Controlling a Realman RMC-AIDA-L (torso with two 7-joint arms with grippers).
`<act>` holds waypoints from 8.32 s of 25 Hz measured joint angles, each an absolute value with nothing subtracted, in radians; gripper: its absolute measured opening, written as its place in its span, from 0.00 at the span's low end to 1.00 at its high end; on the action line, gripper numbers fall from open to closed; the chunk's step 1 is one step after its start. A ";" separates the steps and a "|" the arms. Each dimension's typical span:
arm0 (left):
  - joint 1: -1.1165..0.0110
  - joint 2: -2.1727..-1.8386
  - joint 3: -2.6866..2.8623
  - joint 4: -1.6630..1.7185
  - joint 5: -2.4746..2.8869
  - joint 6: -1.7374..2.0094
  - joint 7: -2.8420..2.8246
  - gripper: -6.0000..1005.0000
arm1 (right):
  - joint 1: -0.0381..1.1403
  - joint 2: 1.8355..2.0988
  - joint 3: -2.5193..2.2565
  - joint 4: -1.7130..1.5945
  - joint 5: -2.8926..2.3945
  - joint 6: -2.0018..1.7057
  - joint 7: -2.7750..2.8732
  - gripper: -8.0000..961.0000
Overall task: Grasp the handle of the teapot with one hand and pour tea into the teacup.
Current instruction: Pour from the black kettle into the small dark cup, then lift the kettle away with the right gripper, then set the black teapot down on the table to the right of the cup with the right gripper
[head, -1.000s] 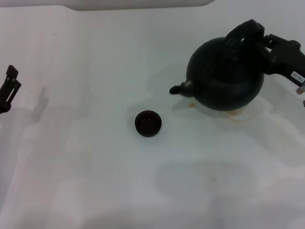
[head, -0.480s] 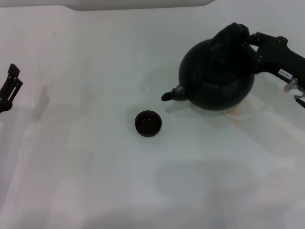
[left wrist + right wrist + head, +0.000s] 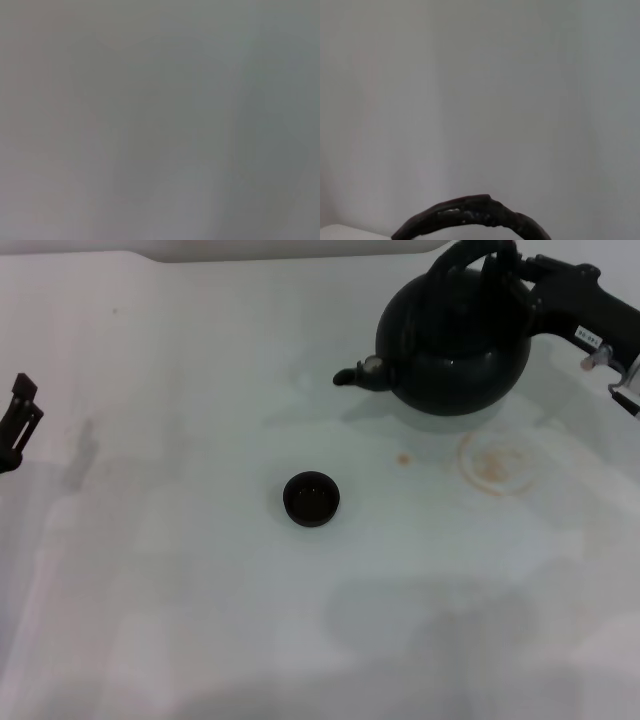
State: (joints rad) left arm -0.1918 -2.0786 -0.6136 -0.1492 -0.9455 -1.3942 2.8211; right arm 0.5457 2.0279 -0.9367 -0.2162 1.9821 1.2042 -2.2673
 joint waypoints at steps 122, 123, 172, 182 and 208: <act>-0.206 -2.079 -0.614 -0.126 -0.979 -1.378 2.816 0.89 | -0.015 2.014 -1.865 -1.363 1.884 0.474 -2.096 0.19; -0.206 -2.079 -0.614 -0.126 -0.979 -1.378 2.816 0.89 | -0.015 2.014 -1.865 -1.363 1.884 0.474 -2.099 0.19; -0.207 -2.079 -0.614 -0.126 -0.979 -1.378 2.816 0.89 | -0.015 2.015 -1.867 -1.383 1.832 0.474 -2.118 0.18; -0.208 -2.079 -0.614 -0.126 -0.979 -1.378 2.816 0.89 | -0.024 2.019 -1.865 -1.374 1.845 0.474 -2.067 0.17; -0.209 -2.079 -0.614 -0.126 -0.979 -1.377 2.816 0.89 | -0.120 2.015 -1.714 -1.225 2.170 0.581 -1.873 0.17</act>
State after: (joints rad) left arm -0.2086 -2.0786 -0.6135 -0.1258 -0.9787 -1.3775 2.8164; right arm -0.1201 2.0154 -1.7137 -1.2253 2.1698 0.5810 -1.8725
